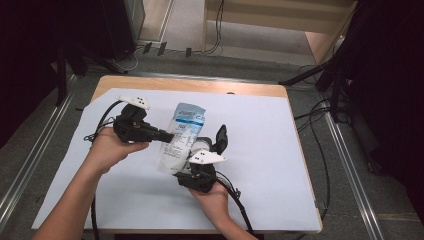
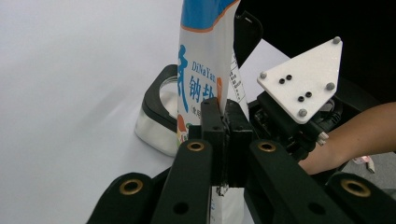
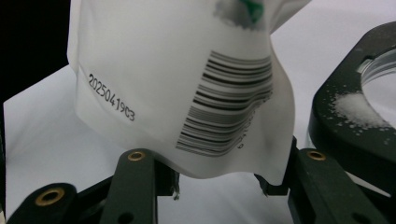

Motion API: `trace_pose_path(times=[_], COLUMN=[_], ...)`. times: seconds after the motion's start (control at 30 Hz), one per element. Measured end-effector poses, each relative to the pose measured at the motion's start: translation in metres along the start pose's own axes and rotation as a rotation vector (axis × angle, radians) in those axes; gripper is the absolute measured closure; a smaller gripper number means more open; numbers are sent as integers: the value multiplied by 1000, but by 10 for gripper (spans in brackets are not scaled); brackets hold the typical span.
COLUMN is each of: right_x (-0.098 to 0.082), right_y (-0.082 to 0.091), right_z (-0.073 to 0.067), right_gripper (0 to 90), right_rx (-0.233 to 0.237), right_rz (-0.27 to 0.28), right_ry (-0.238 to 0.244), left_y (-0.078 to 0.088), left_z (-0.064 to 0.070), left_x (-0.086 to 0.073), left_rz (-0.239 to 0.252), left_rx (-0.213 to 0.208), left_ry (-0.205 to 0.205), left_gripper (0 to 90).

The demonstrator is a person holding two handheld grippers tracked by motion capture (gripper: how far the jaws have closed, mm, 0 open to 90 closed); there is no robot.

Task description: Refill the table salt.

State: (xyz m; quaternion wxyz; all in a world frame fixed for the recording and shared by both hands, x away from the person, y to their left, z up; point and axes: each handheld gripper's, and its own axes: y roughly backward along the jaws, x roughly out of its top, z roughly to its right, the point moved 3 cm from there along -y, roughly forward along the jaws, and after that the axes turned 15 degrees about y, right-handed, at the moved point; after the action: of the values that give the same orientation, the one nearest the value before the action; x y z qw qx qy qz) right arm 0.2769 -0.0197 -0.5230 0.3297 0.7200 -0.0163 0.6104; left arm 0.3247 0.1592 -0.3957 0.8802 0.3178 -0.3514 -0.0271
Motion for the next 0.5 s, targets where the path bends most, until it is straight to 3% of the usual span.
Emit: trace_pose_path(times=[0.27, 0.5], right_x=[2, 1], right_y=[4, 5], right_z=[0, 2], right_gripper=[592, 593], right_rx=[11, 29], right_rz=[3, -6], right_ry=[29, 16], left_y=[8, 12], left_z=[-1, 1], left_x=[-4, -8], left_rz=[-7, 14], left_rx=[-9, 3], left_ry=[-10, -25], left_gripper=[900, 900])
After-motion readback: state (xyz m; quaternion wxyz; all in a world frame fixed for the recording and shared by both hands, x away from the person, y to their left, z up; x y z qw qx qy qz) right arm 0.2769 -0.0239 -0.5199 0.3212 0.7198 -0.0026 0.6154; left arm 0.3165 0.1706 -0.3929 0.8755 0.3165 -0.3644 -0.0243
